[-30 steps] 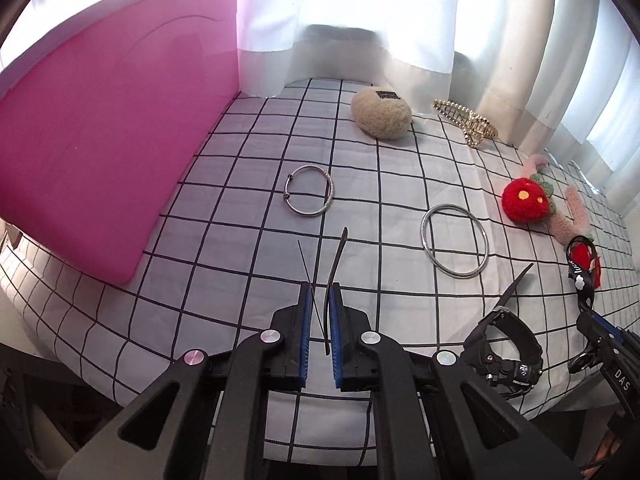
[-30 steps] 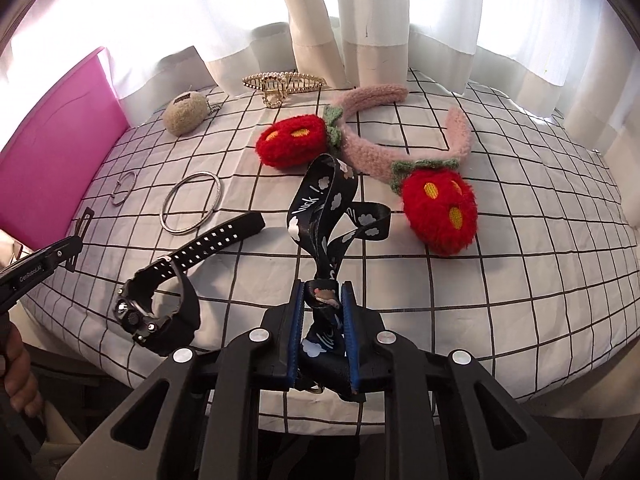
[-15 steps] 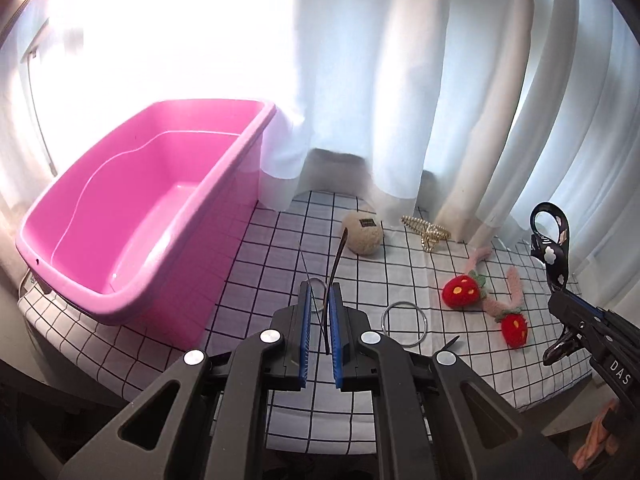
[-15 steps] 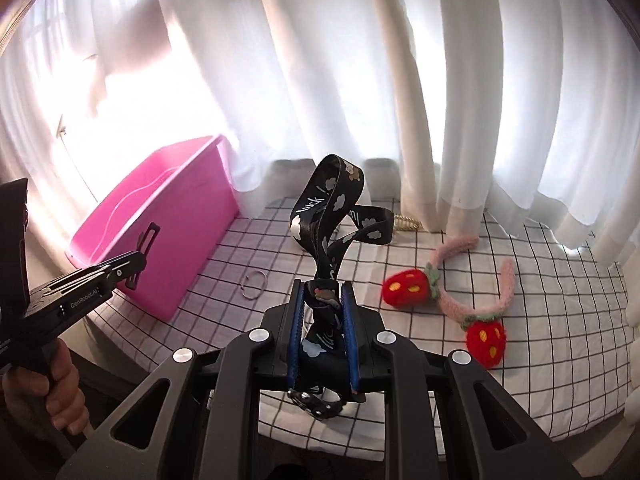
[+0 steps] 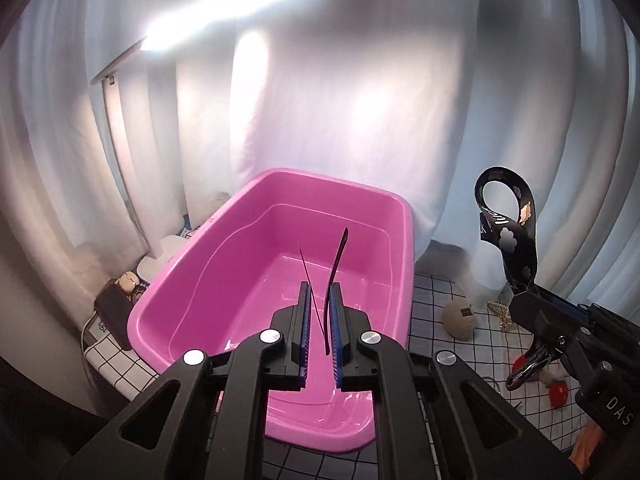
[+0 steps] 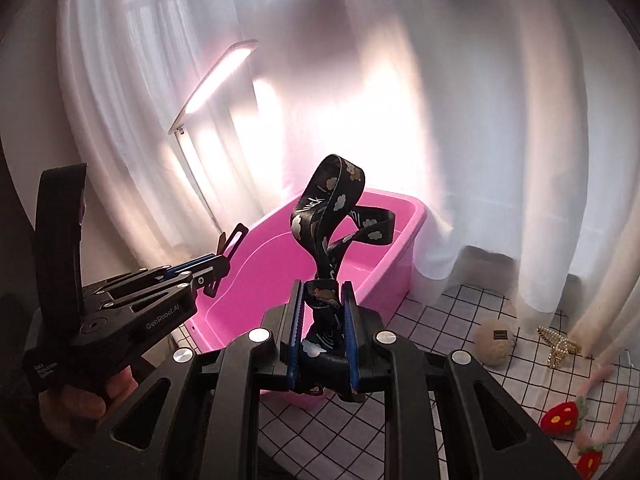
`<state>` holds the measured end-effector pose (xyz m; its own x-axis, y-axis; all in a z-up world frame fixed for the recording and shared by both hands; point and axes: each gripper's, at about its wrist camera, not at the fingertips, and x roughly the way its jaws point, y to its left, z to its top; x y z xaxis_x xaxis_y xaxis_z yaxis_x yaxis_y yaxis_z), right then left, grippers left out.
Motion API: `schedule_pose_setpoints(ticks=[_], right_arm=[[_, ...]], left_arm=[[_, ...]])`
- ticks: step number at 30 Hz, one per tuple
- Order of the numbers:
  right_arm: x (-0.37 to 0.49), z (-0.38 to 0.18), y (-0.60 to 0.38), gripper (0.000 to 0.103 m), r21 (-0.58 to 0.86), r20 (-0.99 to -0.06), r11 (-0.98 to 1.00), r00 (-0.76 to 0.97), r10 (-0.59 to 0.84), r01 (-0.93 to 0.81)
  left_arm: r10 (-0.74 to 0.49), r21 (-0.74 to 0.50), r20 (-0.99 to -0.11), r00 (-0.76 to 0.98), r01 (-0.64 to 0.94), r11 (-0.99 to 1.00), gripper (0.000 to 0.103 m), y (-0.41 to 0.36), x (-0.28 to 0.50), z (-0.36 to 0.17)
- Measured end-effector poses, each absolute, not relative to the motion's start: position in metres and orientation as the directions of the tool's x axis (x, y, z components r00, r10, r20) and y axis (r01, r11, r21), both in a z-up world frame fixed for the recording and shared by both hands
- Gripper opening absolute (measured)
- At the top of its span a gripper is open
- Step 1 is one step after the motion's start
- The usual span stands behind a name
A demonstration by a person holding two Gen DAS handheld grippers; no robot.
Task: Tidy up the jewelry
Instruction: 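Carry tweezers and lanyard into the pink bin and open both tools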
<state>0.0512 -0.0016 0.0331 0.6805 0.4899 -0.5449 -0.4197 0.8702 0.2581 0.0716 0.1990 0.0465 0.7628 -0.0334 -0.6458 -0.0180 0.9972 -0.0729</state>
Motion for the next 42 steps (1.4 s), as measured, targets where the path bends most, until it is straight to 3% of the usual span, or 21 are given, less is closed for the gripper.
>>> schedule_pose_setpoints(ticks=[12,21,22,24,25,26,27,29,30,31,42], right_arm=[[0.140,-0.010,0.094,0.018,0.256,-0.677,0.863,0.557,0.481,-0.435],[0.174,-0.037,0.107,0.019,0.221,-0.760,0.901,0.512,0.400,-0.374],[0.177,-0.039,0.108,0.021,0.216,-0.771,0.904,0.504,0.390,-0.369],[0.181,-0.042,0.107,0.039,0.217,-0.787,0.910,0.489,0.377,-0.352],[0.183,-0.043,0.106,0.053,0.221,-0.791,0.914,0.484,0.373,-0.341],[0.184,-0.043,0.104,0.054,0.227,-0.792,0.915,0.484,0.372,-0.332],[0.182,-0.043,0.105,0.054,0.232,-0.788,0.915,0.487,0.376,-0.331],[0.181,-0.040,0.105,0.054,0.219,-0.782,0.919,0.504,0.366,-0.327],[0.180,-0.039,0.105,0.054,0.213,-0.780,0.920,0.510,0.363,-0.328],[0.179,-0.038,0.105,0.054,0.211,-0.777,0.921,0.515,0.362,-0.329],[0.162,-0.031,0.087,0.055,0.244,-0.747,0.923,0.549,0.375,-0.298]], left_arm=[[0.032,-0.054,-0.783,0.621,-0.119,0.991,0.010,0.254,0.149,-0.021],[0.037,-0.034,-0.809,0.587,-0.109,0.993,0.013,0.262,0.162,-0.041],[0.041,-0.030,-0.811,0.583,-0.112,0.993,0.015,0.263,0.163,-0.042],[0.049,-0.022,-0.816,0.576,-0.115,0.993,0.015,0.264,0.164,-0.044],[0.057,-0.012,-0.818,0.573,-0.115,0.993,0.016,0.264,0.165,-0.045],[0.063,-0.003,-0.818,0.572,-0.113,0.994,0.017,0.264,0.165,-0.045],[0.069,0.005,-0.818,0.571,-0.112,0.994,0.022,0.264,0.165,-0.046],[0.082,0.016,-0.821,0.566,-0.121,0.993,0.047,0.265,0.165,-0.047],[0.095,0.022,-0.817,0.569,-0.135,0.991,0.083,0.266,0.163,-0.046],[0.110,0.026,-0.803,0.586,-0.151,0.988,0.090,0.268,0.160,-0.044],[0.117,0.032,-0.788,0.604,-0.150,0.988,0.089,0.269,0.154,-0.037]])
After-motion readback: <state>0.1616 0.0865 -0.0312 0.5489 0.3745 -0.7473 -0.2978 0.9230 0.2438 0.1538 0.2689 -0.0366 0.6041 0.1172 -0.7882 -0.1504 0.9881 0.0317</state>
